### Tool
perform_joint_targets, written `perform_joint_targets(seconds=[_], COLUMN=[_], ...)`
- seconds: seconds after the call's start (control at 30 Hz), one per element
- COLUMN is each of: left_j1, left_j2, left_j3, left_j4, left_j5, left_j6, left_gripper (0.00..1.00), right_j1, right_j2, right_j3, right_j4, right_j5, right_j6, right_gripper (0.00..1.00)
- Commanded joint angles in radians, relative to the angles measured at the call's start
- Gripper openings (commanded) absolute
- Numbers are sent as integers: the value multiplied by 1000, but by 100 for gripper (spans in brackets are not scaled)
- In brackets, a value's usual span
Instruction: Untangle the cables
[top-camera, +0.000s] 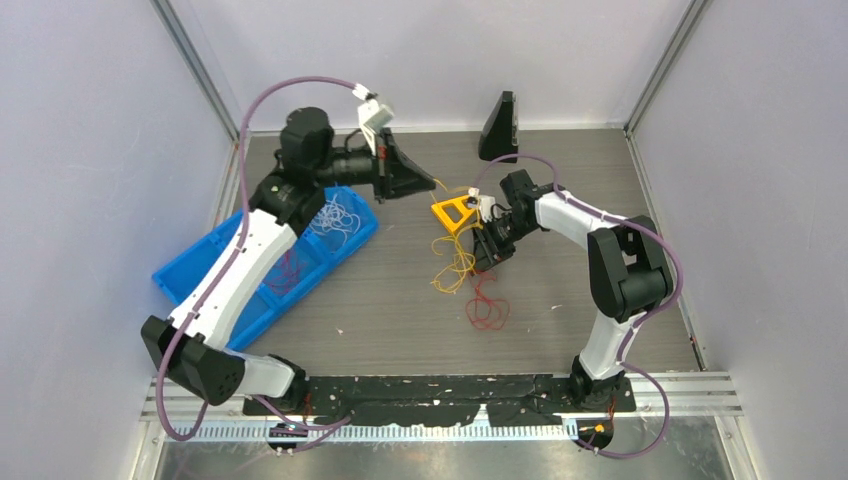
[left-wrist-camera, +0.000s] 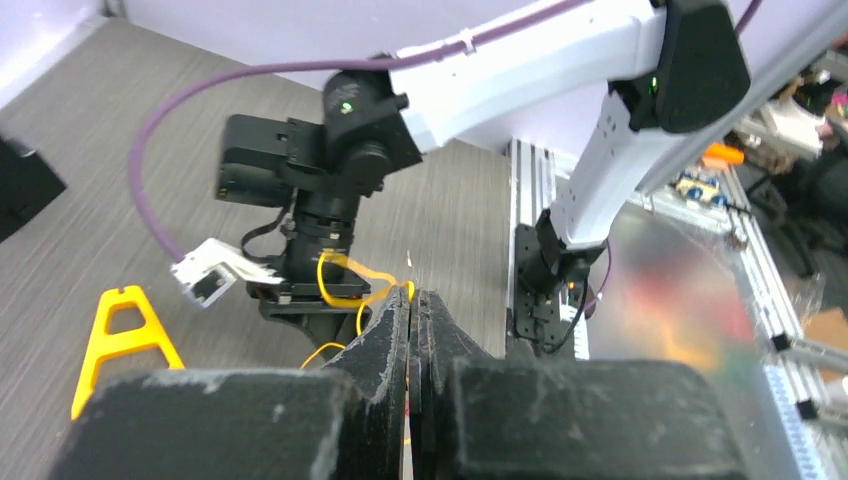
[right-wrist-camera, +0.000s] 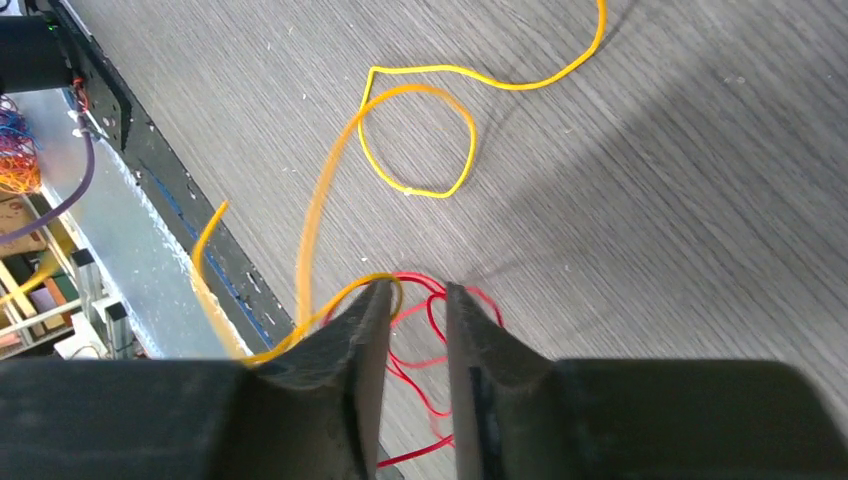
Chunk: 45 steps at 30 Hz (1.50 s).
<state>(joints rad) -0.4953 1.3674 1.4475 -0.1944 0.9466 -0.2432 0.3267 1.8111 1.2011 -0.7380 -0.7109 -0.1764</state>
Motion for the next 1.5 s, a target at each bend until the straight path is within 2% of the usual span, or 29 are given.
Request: perform_joint_targets(seconds=[0.0,0.07,0.17,0.23,0.3,0.4,0.53,0.83,1.0,1.07,1.23,1.47], left_j1=[104,146,201,225,249,299,418,749,871,933,1099,1112], left_j2=[-108,-117,-132,-135,-133,-144,-218,-476,-562,-584,-624,-617], left_j3=[143,189,264,318,382,423,334,-71,-190,-218,-223,-40], left_j4=[122,118,109,101,69,-5,-172,-465,-640,-700,-750,-789], left_j5=[43,36,7,-12,-32,-85,-200,-358,-524,-589,-617,-660], left_j6=[-157,-186,-191,-194,-187,-181,-119,110,267,318,401,457], left_gripper=[0,0,0,0,0,0,0,0,0,0,0,0], right_j1=[-6,-6,-6,-6,-6,-6,-5,-6,-6,-5,-8,-8], right_j2=[37,44,50,59,64,64,48,8,6,6,17,46], right_j3=[-21,-21,-26,-24,-23,-22,-20,-7,16,27,58,119], right_j4=[22,25,29,23,19,10,-1,-41,-82,-101,-156,-207], right_j5=[112,125,156,166,171,174,168,141,118,116,119,121], right_j6=[-52,-57,-60,-62,-63,-67,-72,-85,-116,-143,-181,-202], right_gripper=[26,16,11,13,23,25,28,32,44,49,53,56])
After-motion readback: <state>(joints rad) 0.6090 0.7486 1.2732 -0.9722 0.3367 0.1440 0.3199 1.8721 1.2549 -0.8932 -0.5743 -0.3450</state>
